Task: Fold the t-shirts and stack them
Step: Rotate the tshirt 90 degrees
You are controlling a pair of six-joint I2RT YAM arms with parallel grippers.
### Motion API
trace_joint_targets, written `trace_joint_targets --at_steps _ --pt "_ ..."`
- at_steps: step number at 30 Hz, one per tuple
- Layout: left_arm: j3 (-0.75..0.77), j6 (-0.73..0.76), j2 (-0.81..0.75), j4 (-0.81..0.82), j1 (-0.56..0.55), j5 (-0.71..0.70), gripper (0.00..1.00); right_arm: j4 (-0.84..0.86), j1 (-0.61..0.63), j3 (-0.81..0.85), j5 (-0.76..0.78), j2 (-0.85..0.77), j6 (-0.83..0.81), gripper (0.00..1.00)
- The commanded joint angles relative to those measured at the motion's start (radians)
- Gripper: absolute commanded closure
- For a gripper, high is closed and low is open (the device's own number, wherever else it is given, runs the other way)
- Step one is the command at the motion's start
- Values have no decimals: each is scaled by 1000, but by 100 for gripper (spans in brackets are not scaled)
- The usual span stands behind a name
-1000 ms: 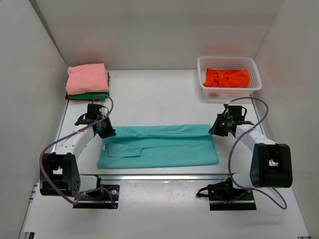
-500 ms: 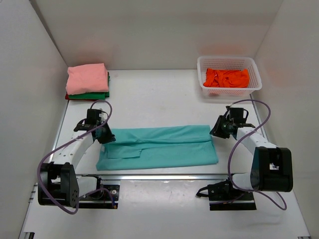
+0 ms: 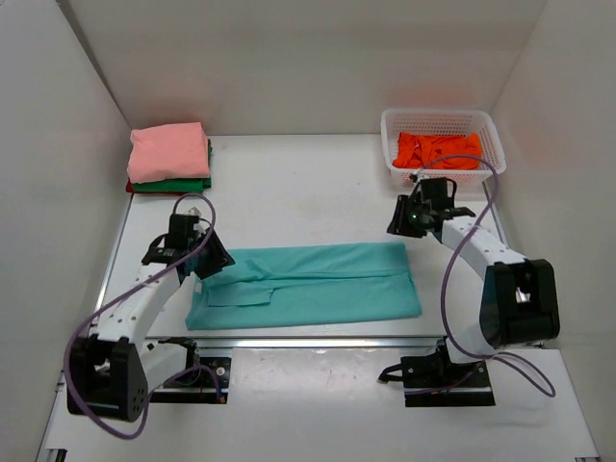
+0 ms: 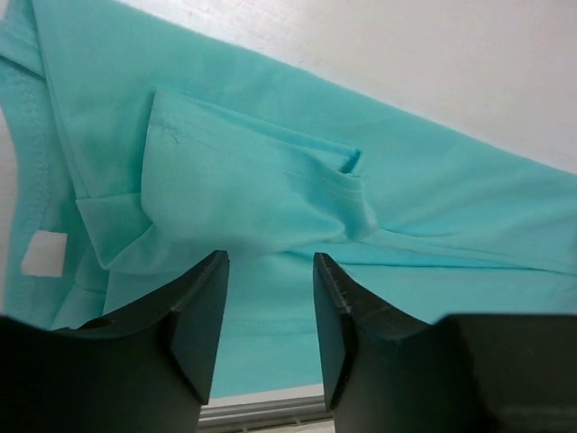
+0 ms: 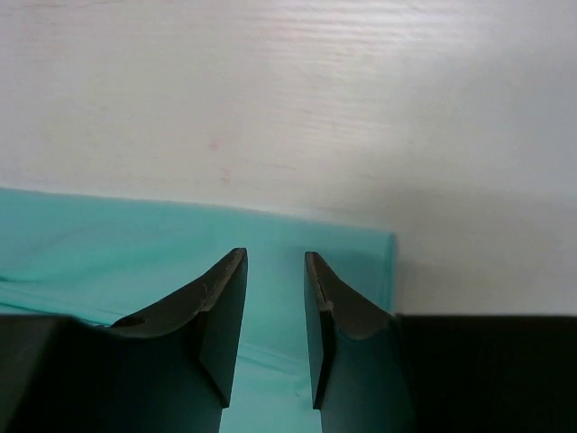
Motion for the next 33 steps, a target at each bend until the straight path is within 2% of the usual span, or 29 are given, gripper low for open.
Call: trace_joint_targets --at_steps 1,7,11,14,17,19,20,21,22,23,24,25,26,27,29,31,33 --pt "-10 -47 93 62 -34 -49 48 -6 49 88 -19 66 -68 71" --pt "91 -88 388 71 -92 -103 49 -54 89 104 -73 178 -60 72" --pt "256 -98 621 61 -154 -116 50 -89 90 53 -50 196 -17 72" --pt "447 -89 800 27 -181 -102 50 -153 110 32 -4 193 12 72" --pt "706 -69 998 -36 -194 -61 53 -219 165 9 33 185 75 74" --pt "995 -24 1119 -111 -207 -51 55 -238 237 -16 42 153 121 77" --pt "1084 12 1214 -196 -220 -66 57 -237 284 -31 34 132 157 77" --pt "1287 57 1326 -305 -227 -83 58 -229 303 -45 16 130 206 78" --pt "1529 80 1386 -359 -246 -83 59 -215 343 -49 2 110 227 78" --pt "1802 105 1519 -471 -261 -112 59 -209 384 -63 -8 104 266 78" --pt "1940 118 1651 -571 -269 -119 60 -185 406 -75 -25 104 285 78" --pt "2146 106 1701 -597 -272 -113 61 -156 433 -82 -47 95 324 78" --pt "2127 99 1748 -576 -260 -75 62 -139 463 -95 -58 90 361 78" --pt "1952 90 1703 -479 -248 -23 64 -108 493 -100 -65 92 381 77" --pt "1729 91 1614 -329 -243 18 64 -76 535 -105 -71 112 401 76" --pt "1740 109 1630 -308 -246 16 64 -16 572 -99 -81 133 411 76" --pt "1907 112 1724 -384 -243 57 63 16 618 -83 -69 179 414 76"
